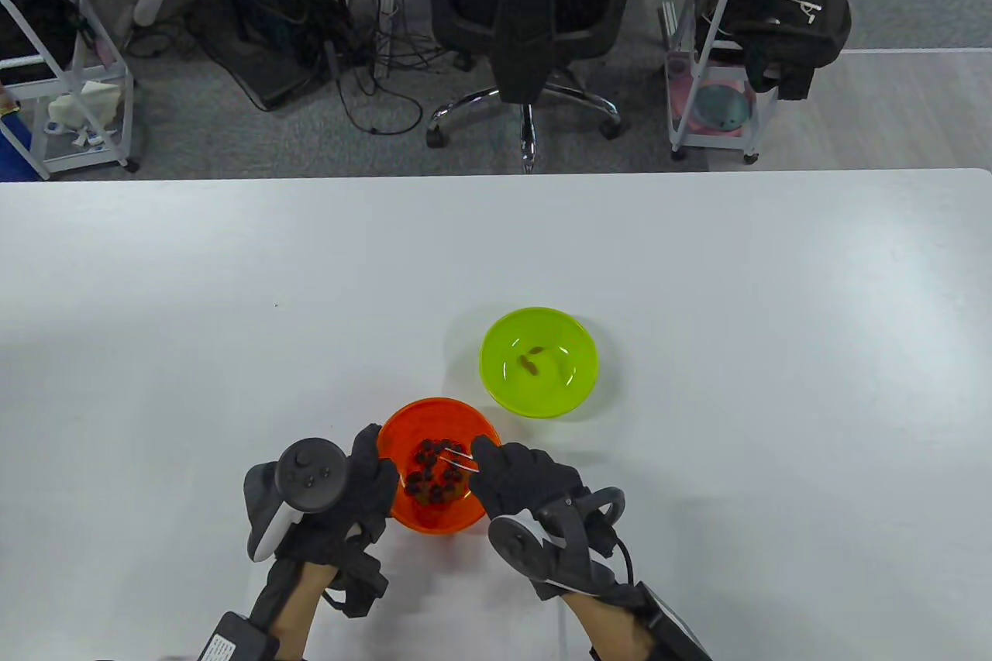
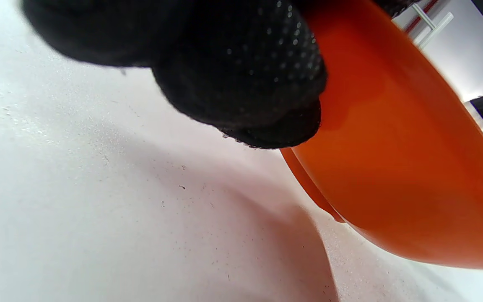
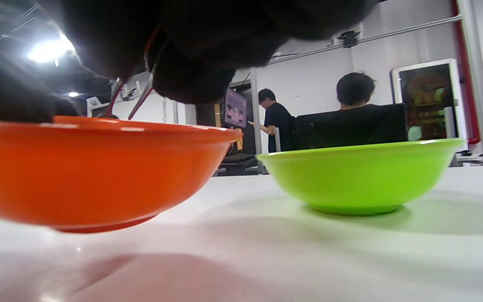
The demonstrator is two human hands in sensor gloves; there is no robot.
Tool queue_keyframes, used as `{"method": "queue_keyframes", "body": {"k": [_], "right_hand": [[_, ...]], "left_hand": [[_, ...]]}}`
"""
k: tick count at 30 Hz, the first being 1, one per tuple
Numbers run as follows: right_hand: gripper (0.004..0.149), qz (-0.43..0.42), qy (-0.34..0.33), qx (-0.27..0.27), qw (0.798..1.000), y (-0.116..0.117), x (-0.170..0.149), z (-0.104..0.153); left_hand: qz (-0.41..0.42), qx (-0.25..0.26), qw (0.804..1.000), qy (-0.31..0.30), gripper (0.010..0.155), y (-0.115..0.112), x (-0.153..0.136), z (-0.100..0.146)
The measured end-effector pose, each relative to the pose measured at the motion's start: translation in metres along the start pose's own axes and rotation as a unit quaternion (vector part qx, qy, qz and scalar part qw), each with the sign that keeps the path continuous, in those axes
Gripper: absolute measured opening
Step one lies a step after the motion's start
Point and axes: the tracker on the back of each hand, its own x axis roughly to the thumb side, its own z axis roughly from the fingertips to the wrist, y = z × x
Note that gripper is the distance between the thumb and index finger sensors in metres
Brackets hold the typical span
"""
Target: Pick raisins with tweezers into bowl
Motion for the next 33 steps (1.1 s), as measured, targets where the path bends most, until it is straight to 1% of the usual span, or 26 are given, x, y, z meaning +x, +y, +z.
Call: {"method": "queue_keyframes", "body": {"k": [9, 14, 18, 21, 26, 33], "right_hand": [[0.044, 0.012, -0.037, 0.046, 0.998, 0.002, 0.014, 0.001], [0.044, 0.036, -0.047, 0.051, 0.997, 0.003, 0.02, -0.001], [0.044, 0.051, -0.052, 0.067, 0.995, 0.005, 0.024, -0.004], [0.044, 0.065, -0.054, 0.068, 0.994, 0.006, 0.026, -0.004], [0.043, 0.061, -0.057, 0.075, 0.994, 0.009, 0.029, -0.005], [0.04, 0.053, -0.057, 0.061, 0.995, 0.008, 0.028, -0.003]], "left_hand": [[0.0, 0.004, 1.0, -0.001, 0.059, 0.001, -0.001, 0.0], [-0.005, 0.005, 1.0, -0.004, 0.059, 0.001, 0.0, 0.001], [-0.01, 0.007, 1.0, -0.005, 0.059, 0.0, 0.001, 0.001], [-0.014, 0.011, 1.0, -0.007, 0.059, 0.0, 0.002, 0.001], [-0.015, 0.011, 1.0, -0.009, 0.059, -0.001, 0.004, 0.001], [-0.012, 0.007, 1.0, -0.007, 0.059, -0.003, 0.004, 0.001]]}}
